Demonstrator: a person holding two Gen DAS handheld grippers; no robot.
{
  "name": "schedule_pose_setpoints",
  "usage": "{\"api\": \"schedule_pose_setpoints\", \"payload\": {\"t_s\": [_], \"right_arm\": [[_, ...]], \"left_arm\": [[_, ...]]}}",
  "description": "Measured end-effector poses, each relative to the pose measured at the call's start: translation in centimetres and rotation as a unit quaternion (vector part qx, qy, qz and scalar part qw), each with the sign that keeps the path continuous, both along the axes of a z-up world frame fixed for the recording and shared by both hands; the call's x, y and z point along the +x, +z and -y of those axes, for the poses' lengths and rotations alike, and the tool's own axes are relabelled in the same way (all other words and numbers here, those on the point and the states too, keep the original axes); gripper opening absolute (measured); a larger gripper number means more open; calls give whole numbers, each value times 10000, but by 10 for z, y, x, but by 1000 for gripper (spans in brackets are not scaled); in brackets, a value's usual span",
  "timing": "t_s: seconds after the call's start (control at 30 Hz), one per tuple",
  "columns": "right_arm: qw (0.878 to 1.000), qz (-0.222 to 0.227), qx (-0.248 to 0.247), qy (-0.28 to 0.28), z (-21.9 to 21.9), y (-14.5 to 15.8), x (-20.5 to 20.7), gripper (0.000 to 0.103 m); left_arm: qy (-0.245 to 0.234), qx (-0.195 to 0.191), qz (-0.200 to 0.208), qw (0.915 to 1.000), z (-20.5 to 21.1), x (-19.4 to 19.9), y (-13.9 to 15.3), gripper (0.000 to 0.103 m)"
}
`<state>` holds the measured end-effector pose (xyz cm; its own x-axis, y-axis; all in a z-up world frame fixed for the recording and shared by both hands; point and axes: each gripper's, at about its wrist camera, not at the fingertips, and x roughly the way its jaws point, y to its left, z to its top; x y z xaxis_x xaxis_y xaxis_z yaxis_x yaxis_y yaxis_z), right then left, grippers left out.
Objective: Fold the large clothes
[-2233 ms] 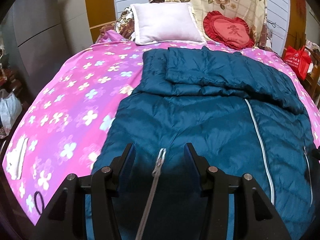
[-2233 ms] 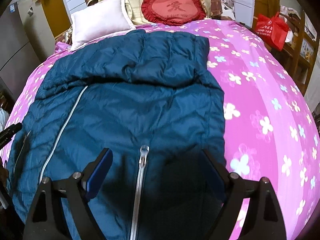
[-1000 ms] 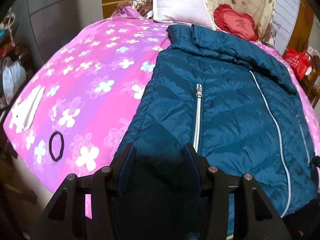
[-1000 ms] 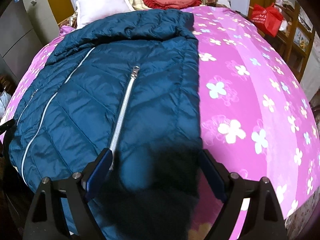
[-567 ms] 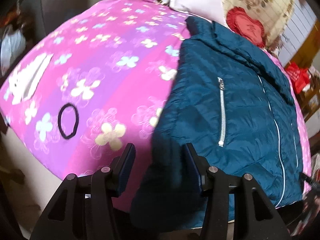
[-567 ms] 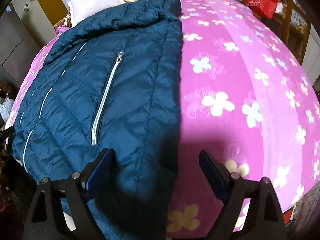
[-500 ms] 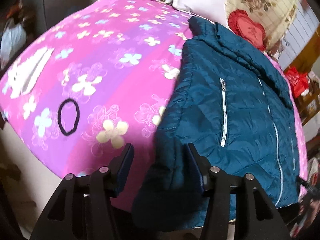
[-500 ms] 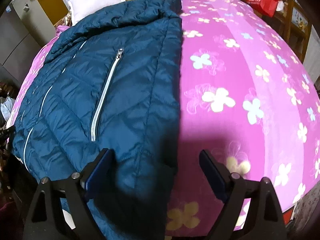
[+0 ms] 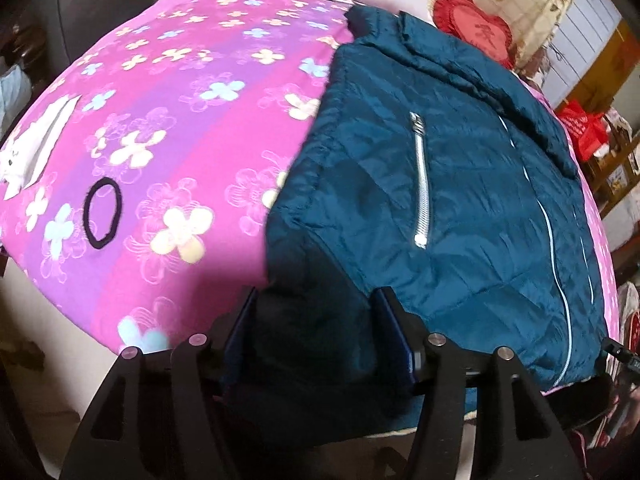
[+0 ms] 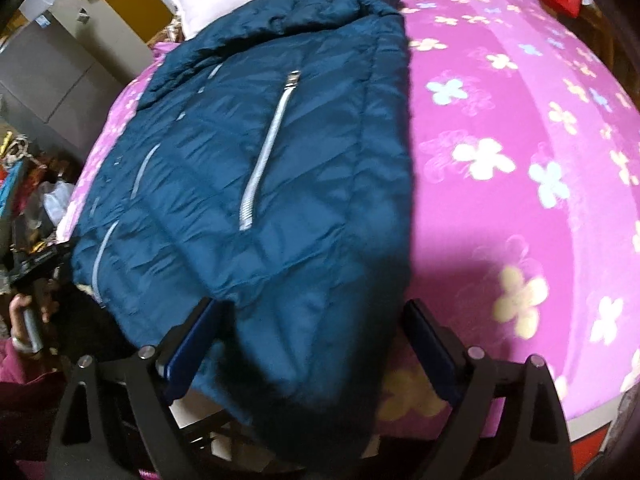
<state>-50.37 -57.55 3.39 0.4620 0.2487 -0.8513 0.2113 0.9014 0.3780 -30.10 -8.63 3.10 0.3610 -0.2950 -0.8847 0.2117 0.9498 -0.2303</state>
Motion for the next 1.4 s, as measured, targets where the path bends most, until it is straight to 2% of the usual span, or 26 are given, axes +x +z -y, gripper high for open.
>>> {"api": "schedule_pose_setpoints", "payload": {"t_s": [0.07, 0.13, 0.23, 0.27, 0.3, 0.4, 0.53, 0.6, 0.67, 0.77, 0.8, 0.87, 0.9, 0.93, 0.97, 1.1, 1.23, 1.4], "right_arm": [[9997, 115, 199, 65, -6, 0, -2, 94], [9996, 245, 78, 103, -13, 0, -3, 92], [9985, 301, -349, 304, -25, 1, -2, 73], [9983, 311, -343, 341, -27, 2, -1, 54], [9982, 350, -347, 344, -28, 4, -1, 42], [9969, 413, -480, 467, -33, 9, 3, 32], [9964, 368, -497, 578, -34, 10, 7, 32], [9978, 327, -335, 479, -30, 5, 8, 39], [9982, 305, -279, 423, -30, -1, 10, 41], [9977, 376, -375, 410, -32, 1, 7, 39], [9975, 385, -416, 426, -33, 2, 7, 35], [9967, 447, -505, 445, -34, 8, 7, 30], [9963, 469, -544, 470, -34, 11, 7, 27], [9957, 507, -590, 504, -35, 16, 8, 26], [9950, 577, -618, 525, -35, 22, 10, 24], [9921, 939, -633, 545, -30, 53, 19, 23], [9852, 1360, -881, 558, -25, 87, 33, 23], [9770, 1733, -1181, 384, -14, 116, 59, 23]], "left_arm": [[-78, 93, 44, 9999, 3, -1, 0, 41], [-116, 112, 93, 9998, 4, -1, 0, 41], [-99, 99, 83, 9999, 4, 0, -1, 41], [-105, 125, 83, 9998, 4, -1, -1, 41], [-107, 172, 86, 9998, 5, -1, -1, 41], [-106, 259, 112, 9995, 9, -2, 0, 37], [-115, 378, 213, 9990, 11, -4, 0, 37], [-91, 376, 228, 9990, 11, -5, -1, 37], [-73, 377, 239, 9990, 11, -6, -1, 37], [-129, 473, 290, 9984, 14, -7, -1, 35], [-162, 498, 309, 9982, 15, -7, 0, 33], [-226, 532, 376, 9976, 18, -9, 3, 16], [-239, 587, 450, 9970, 20, -10, 6, 11], [-251, 639, 556, 9961, 22, -11, 11, 3], [-258, 636, 626, 9957, 23, -12, 15, 0], [-202, 476, 1010, 9935, 24, -4, 44, 0], [-80, 588, 1496, 9870, 29, 10, 73, 0], [99, 487, 1810, 9822, 36, 34, 100, 0]]}}
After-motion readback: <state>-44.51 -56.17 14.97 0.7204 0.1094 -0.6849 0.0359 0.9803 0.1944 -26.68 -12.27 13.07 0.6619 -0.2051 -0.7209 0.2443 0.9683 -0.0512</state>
